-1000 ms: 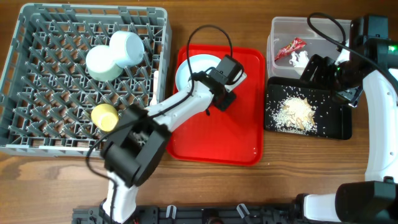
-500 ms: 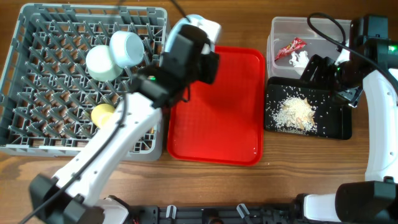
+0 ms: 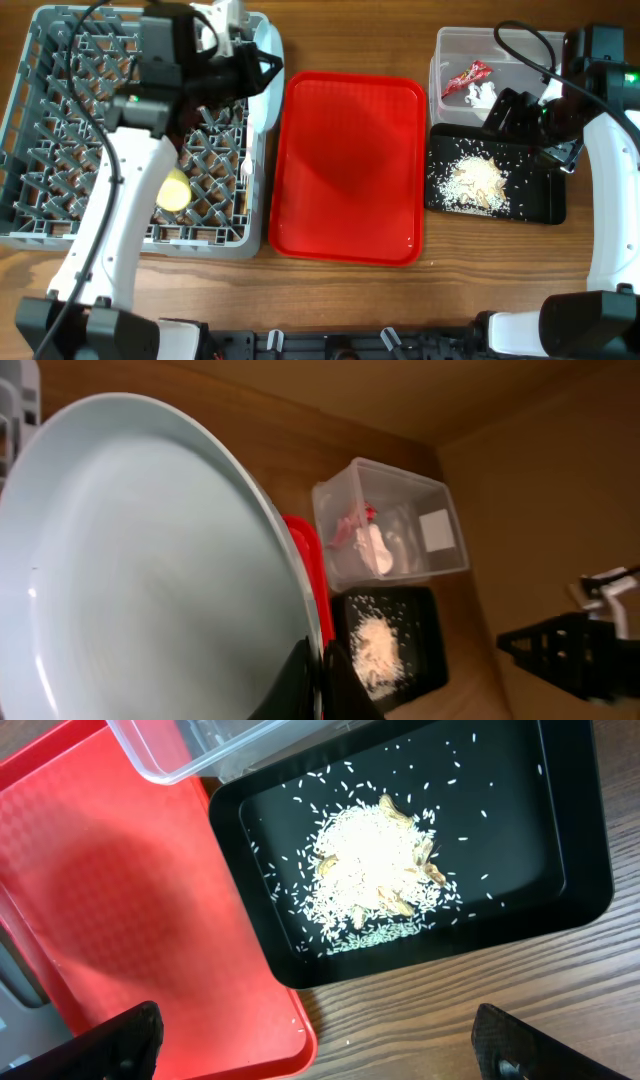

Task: Sort waste into correct bins and load items into the dishwasher rack
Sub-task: 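Lift the white plate and stand it upright in the dish rack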

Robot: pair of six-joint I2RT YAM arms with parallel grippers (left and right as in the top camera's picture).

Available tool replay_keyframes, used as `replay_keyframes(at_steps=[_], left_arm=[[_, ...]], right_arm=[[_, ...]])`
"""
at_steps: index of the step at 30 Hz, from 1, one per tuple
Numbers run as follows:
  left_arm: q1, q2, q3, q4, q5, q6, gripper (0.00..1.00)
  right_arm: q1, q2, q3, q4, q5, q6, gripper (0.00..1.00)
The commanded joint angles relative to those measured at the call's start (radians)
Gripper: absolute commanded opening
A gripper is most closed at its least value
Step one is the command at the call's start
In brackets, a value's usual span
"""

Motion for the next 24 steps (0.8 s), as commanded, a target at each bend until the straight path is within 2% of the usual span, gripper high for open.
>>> replay_keyframes(at_steps=[1, 14, 15, 17, 18, 19, 24], left_arm=[[0.06, 0.053, 0.0, -0.02, 0.182, -0.013, 0.04], [0.192, 0.189, -0.001, -0.071, 0.174, -0.002, 0.05], [0.198, 0.193, -0.001, -0.072, 0.174, -0.002, 0.16], [0.209, 0.195, -0.001, -0.07, 0.157, -0.002, 0.68], [0.211, 0.195, 0.0, -0.07, 0.14, -0.002, 0.9], [0.216, 0.194, 0.0, -0.07, 0.129, -0.002, 1.0], [0.224, 0.18, 0.0, -0.071, 0.066, 0.012, 1.0]], right_arm=[[-0.003, -0.009, 0.0, -0.001, 0.018, -0.013, 1.0], [-0.003, -0.009, 0.0, -0.001, 0.018, -0.013, 1.0], [-0.003, -0.009, 0.0, -0.001, 0.018, -0.013, 1.0], [-0.003, -0.009, 0.0, -0.002, 0.018, -0.013, 1.0], [-0.003, -0.009, 0.0, -0.002, 0.018, -0.013, 1.0], [-0.003, -0.009, 0.0, -0.002, 0.018, -0.013, 1.0], [-0.003, -0.009, 0.0, -0.001, 0.018, -0.014, 1.0]])
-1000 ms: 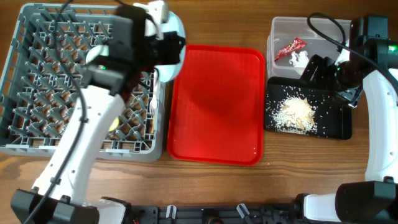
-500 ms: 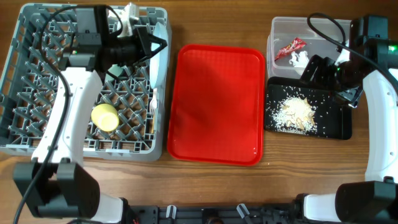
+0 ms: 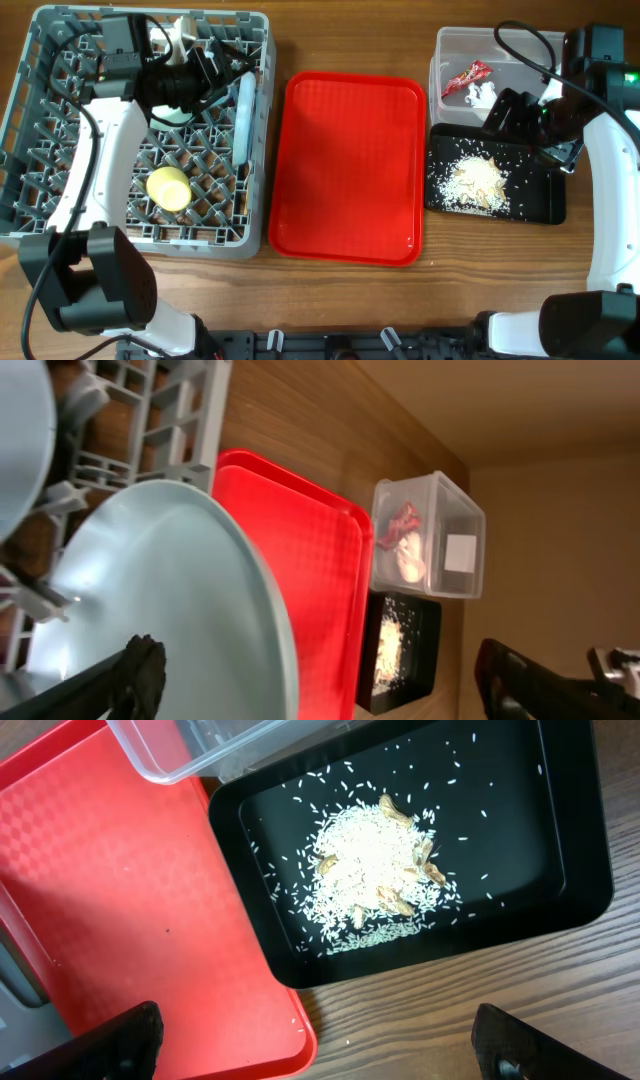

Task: Sort waste into correct bins and load items into the dishwasher rack
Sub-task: 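Lift the white plate and stand it upright in the dish rack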

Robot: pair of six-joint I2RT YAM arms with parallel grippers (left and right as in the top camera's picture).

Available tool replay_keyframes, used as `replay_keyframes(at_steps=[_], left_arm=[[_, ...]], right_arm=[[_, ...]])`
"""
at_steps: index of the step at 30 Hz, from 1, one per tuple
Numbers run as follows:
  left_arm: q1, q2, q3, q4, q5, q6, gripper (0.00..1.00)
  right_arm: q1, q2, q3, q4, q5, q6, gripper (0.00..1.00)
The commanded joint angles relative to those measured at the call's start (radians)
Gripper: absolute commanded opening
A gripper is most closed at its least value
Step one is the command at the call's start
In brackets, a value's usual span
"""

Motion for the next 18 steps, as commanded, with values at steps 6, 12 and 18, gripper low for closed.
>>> replay_keyframes(at_steps=[6, 12, 18], left_arm=[[0.003, -0.11, 0.0, -0.022, -0.274, 0.074, 1.0], [-0.067, -0.157, 0.0, -0.186, -0.676, 0.101, 1.0], [-0.087, -0.15, 0.0, -0.374, -0.722, 0.1, 1.0]], right_arm=[[0.002, -0.009, 0.0, 0.034, -0.113, -0.151, 1.0], [0.098, -0.009, 0.0, 0.223, -0.217, -0.196, 1.0], [0.216, 0.008, -0.001, 0.335, -0.147, -0.151, 1.0]])
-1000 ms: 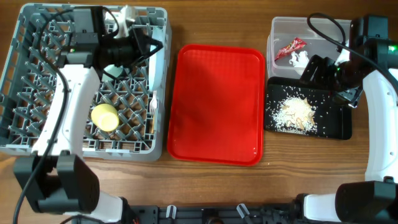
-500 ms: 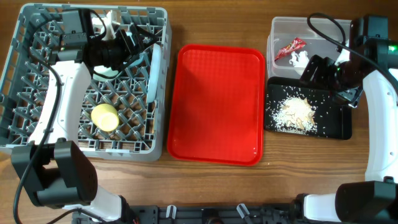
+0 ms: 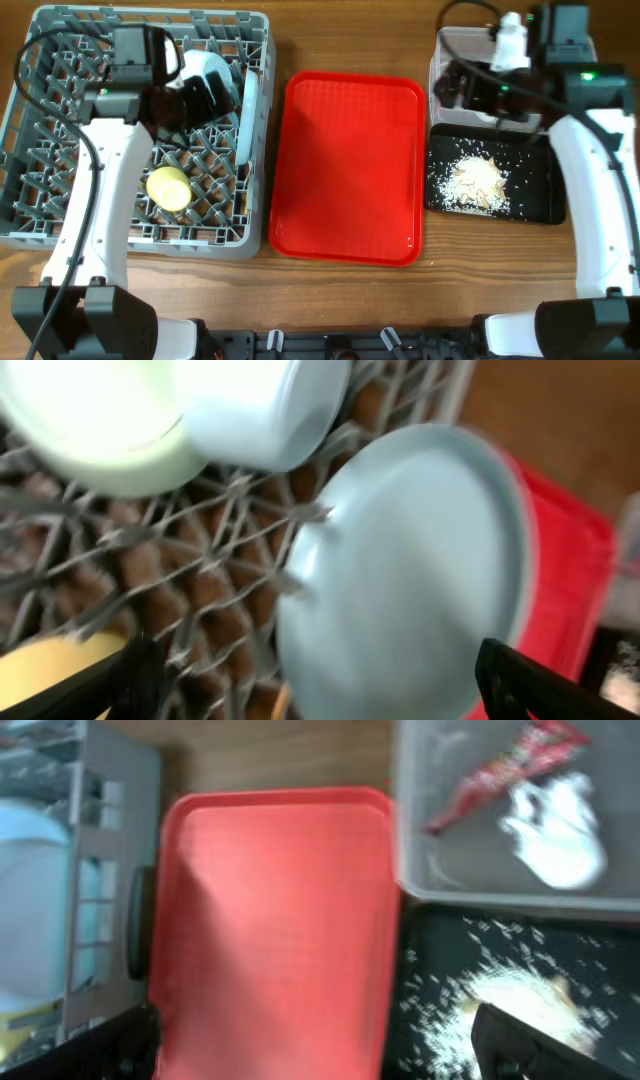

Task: Sort waste into correct bins and load items into the dishwasher rack

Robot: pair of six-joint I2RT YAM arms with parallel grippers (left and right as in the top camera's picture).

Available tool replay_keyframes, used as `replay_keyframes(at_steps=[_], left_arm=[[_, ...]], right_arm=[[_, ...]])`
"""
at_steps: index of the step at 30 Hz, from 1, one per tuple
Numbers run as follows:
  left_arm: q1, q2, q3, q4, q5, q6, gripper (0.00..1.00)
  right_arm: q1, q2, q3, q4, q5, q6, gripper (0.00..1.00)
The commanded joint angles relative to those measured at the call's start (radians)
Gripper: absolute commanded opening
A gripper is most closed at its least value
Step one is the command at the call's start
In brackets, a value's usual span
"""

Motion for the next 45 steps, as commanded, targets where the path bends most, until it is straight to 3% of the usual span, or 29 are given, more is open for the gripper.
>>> replay_keyframes(at_steps=[1, 10, 16, 21, 27, 33, 45], left_arm=[[0.0, 0.004, 0.0, -0.085, -0.093, 0.019, 1.0], [-0.001, -0.029, -0.009, -0.283, -0.092, 0.031, 1.0], [-0.002, -0.252, -0.141, -0.194, -0.024, 0.104, 1.0], [-0.002, -0.562, -0.36, -0.011, 0.01, 0.141, 1.0], [-0.002, -0.892, -0.573, 0.095, 0.047, 0.135, 1.0], [-0.002, -1.012, -0.598, 0.083, 0.047, 0.135, 1.0], [-0.002, -1.011, -0.598, 0.058, 0.047, 0.135, 1.0]], right_arm=[[0.041, 0.01, -0.002, -0.005, 0.045, 0.043, 1.0], [0.046, -0.073, -0.152, -0.051, 0.092, 0.07, 0.97], [0.045, -0.366, -0.429, 0.087, 0.124, 0.083, 1.0], [0.045, -0.667, -0.612, 0.18, 0.203, 0.082, 1.0], [0.045, -0.89, -0.671, 0.182, 0.226, 0.083, 1.0], [0.045, -0.927, -0.671, 0.164, 0.226, 0.084, 1.0], [0.045, -0.864, -0.671, 0.146, 0.225, 0.084, 1.0]])
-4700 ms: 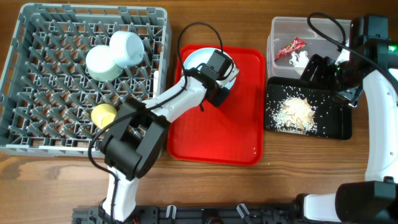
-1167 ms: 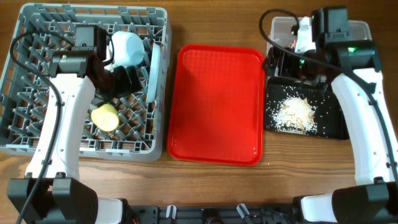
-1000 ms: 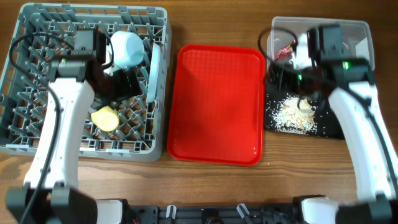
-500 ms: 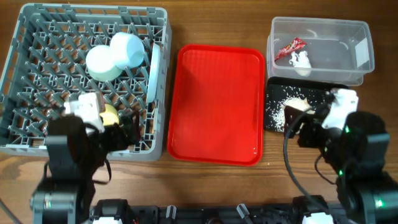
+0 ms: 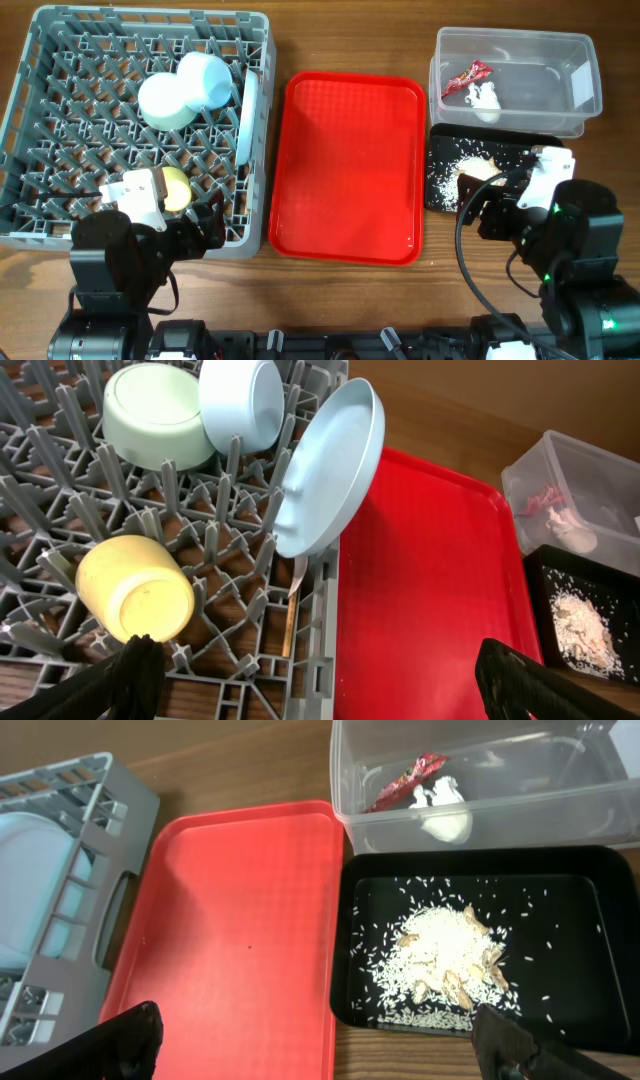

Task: Sort waste into correct bins and load items into the dishwasher rack

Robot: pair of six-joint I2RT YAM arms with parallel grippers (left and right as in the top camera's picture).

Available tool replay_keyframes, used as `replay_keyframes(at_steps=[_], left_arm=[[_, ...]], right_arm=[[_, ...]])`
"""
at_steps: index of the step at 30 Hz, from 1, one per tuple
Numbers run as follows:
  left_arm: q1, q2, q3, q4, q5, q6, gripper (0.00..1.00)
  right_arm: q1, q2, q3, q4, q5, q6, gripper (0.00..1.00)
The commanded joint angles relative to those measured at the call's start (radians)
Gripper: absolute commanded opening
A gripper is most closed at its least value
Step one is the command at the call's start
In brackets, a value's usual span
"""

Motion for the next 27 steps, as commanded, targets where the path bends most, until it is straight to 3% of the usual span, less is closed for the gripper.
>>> replay_keyframes(at_steps=[1, 7, 11, 23, 27], left_arm=[[-0.002, -0.003, -0.01, 0.0, 0.015, 0.022, 1.0], [-0.002, -0.003, -0.01, 0.0, 0.015, 0.022, 1.0], [-0.002, -0.003, -0.01, 0.0, 0.015, 0.022, 1.0], [-0.002, -0.003, -0.01, 0.0, 0.015, 0.022, 1.0], [-0.002, -0.003, -0.01, 0.0, 0.015, 0.022, 1.0]], right_arm=[[-0.001, 0.026, -0.006, -0.002, 0.022, 0.007, 1.0], [-0.002, 0.012, -0.011, -0.013, 0.026, 0.0, 1.0], [-0.002, -0.063, -0.052, 0.092, 0.03, -0.085, 1.0], [-0.002, -0.594, -0.634, 0.768, 0.014, -0.119, 1.0], [-0.002, -0.679, -0.769, 0.916, 0.023, -0.127, 1.0]])
